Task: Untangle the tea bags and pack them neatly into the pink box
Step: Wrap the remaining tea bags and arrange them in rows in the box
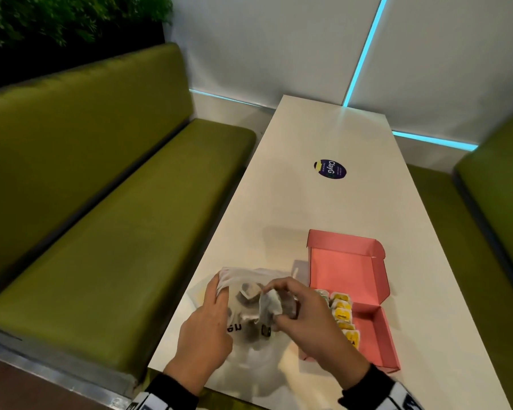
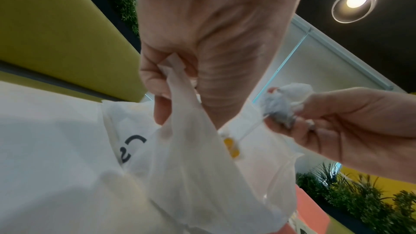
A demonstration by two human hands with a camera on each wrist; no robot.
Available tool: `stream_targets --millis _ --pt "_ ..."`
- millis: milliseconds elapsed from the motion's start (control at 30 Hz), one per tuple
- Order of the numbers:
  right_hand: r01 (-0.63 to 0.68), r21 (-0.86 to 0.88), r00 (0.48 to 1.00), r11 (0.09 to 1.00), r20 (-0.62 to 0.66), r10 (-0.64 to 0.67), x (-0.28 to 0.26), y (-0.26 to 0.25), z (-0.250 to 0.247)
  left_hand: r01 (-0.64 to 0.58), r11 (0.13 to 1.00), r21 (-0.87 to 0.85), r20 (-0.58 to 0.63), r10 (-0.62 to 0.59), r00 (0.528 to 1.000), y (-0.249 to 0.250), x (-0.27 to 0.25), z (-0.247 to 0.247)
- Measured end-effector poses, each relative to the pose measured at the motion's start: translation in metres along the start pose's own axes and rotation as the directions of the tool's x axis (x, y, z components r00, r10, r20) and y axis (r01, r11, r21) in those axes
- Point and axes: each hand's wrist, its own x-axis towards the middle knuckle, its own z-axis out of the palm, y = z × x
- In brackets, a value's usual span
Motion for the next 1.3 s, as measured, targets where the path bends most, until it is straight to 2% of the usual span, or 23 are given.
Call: stream_targets --millis 100,200,267,333,367,400,500,633,700,733,800,867,1000,1067,1200,1267,1300 --pt "-0.065 0.295 0.998 0.953 0.021 0.061 -0.008 -0.006 -0.018 -0.116 0.992 -0.057 0.006 0.117 0.993 -0.001 -0.001 0.000" --pt "-0.059 0.451 0.998 0.891 0.026 0.053 -0.013 -0.011 -0.036 -0.187 0.975 -0.122 0.007 0.189 0.982 -0.002 -0.005 -0.005" --pt "-0.048 0.480 0.999 0.876 0.018 0.045 -0.016 -0.014 -0.046 -0.262 0.939 -0.222 -0.158 0.231 0.960 -0.001 -0.007 -0.007" --pt "-0.036 0.485 0.999 0.874 0.014 0.033 -0.019 -0.018 -0.055 -0.383 0.863 -0.330 -0.380 0.249 0.891 0.004 -0.009 -0.012" --pt "-0.026 0.489 1.000 0.872 0.016 0.021 -0.021 -0.021 -0.060 -0.430 0.814 -0.390 -0.454 0.236 0.859 0.009 -0.009 -0.015" --pt "-0.017 0.495 1.000 0.869 0.017 0.010 -0.022 -0.024 -0.064 -0.457 0.757 -0.467 -0.486 0.212 0.848 0.016 -0.008 -0.018" --pt "0.017 0.508 1.000 0.861 0.001 -0.020 -0.024 -0.033 -0.073 -0.427 0.557 -0.712 -0.406 0.170 0.898 0.039 -0.005 -0.026" --pt "0.067 0.519 0.998 0.852 -0.041 -0.054 -0.025 -0.043 -0.081 -0.249 0.338 -0.908 -0.175 0.234 0.956 0.065 0.003 -0.019" --pt "0.079 0.547 0.997 0.833 -0.037 -0.071 -0.024 -0.047 -0.083 -0.125 0.229 -0.965 -0.050 0.304 0.951 0.078 0.005 -0.018" --pt "0.086 0.547 0.996 0.832 -0.039 -0.077 -0.024 -0.050 -0.084 -0.066 0.202 -0.977 0.006 0.335 0.942 0.085 0.006 -0.018" --pt "0.102 0.523 0.995 0.846 -0.060 -0.082 -0.022 -0.051 -0.086 0.034 0.178 -0.983 0.101 0.385 0.917 0.097 0.004 -0.022" --pt "0.110 0.491 0.991 0.864 -0.115 -0.060 -0.020 -0.048 -0.090 0.083 0.164 -0.983 0.146 0.422 0.895 0.104 0.002 -0.024" --pt "0.061 0.512 0.982 0.857 -0.183 0.039 -0.021 -0.036 -0.102 0.027 0.103 -0.994 0.069 0.437 0.897 0.110 -0.001 -0.025" --pt "-0.012 0.639 0.984 0.769 -0.130 0.123 -0.024 -0.025 -0.107 -0.032 0.103 -0.994 0.015 0.427 0.904 0.110 0.000 -0.026" --pt "-0.154 0.847 0.979 0.509 0.062 0.193 -0.032 -0.004 -0.106 -0.115 0.065 -0.991 -0.078 0.408 0.909 0.112 0.001 -0.029" --pt "-0.202 0.873 0.967 0.444 0.104 0.234 -0.033 0.002 -0.102 -0.162 0.059 -0.985 -0.125 0.402 0.907 0.114 0.001 -0.032" --pt "-0.219 0.870 0.959 0.442 0.109 0.261 -0.033 0.003 -0.099 -0.170 0.050 -0.984 -0.137 0.398 0.907 0.114 0.002 -0.034"
